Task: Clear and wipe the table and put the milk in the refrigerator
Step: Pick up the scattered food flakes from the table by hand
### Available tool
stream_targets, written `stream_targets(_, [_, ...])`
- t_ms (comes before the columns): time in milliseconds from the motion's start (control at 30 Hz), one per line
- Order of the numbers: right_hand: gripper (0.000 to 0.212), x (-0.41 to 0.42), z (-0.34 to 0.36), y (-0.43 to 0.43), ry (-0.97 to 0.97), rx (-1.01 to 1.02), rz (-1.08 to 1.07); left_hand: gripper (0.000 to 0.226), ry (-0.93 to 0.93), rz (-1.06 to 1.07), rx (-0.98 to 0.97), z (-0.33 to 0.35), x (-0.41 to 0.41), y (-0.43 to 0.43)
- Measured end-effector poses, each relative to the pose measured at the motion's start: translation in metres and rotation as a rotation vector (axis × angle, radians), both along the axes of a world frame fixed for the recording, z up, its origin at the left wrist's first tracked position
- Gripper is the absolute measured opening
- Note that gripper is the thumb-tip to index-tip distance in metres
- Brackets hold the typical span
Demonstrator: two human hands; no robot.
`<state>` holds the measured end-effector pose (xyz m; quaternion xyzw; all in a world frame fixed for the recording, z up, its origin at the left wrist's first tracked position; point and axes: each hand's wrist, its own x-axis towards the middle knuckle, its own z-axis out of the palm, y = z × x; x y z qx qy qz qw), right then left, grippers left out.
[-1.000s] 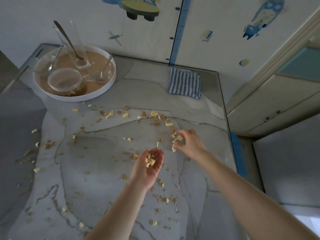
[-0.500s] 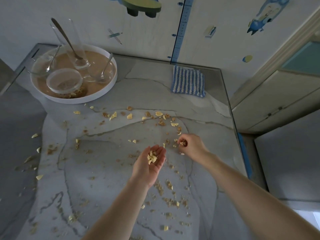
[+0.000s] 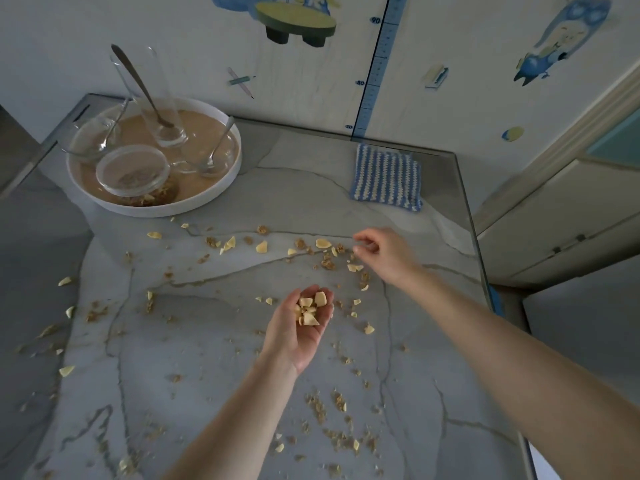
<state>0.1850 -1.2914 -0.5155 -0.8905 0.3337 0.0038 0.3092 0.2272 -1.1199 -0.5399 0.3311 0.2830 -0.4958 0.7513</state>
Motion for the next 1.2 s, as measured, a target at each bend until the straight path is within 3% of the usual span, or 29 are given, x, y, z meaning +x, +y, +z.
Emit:
stream_targets(167, [0.058, 0.027, -0.02, 0.0, 0.192, -0.015, 0.11, 0.031, -0.03, 0.042, 0.009, -0.002, 0.012, 0.003])
stream_targets(433, [0.022, 0.026, -0.033, 0.02, 0.105, -0.051, 0.239, 0.03, -0.051, 0.065, 0.033, -0.002, 0.017, 0.006])
stream_targets(600, [0.015, 0.016, -0.013, 0.02, -0.047, 0.163, 0.081, 0.03, -0.056, 0.071, 0.068, 0.001, 0.015, 0.002])
stream_targets(667, [0.013, 0.012, 0.004, 0.03, -0.108, 0.27, 0.106, 0.031, -0.051, 0.07, 0.074, 0.002, 0.013, -0.004])
stream_targets(867, [0.03, -0.003, 0.042, 0.05, -0.045, 0.288, 0.325, 0.026, -0.012, 0.054, -0.04, 0.01, -0.001, -0.022])
stream_targets(1033, [0.019, -0.004, 0.029, 0.012, -0.194, 0.264, 0.029, 0.025, 0.055, 0.07, -0.101, 0.007, 0.0, -0.019])
stream_targets(1200, [0.028, -0.014, -0.021, -0.007, 0.122, 0.043, 0.007, 0.027, 0.015, 0.096, -0.108, 0.005, 0.006, -0.004])
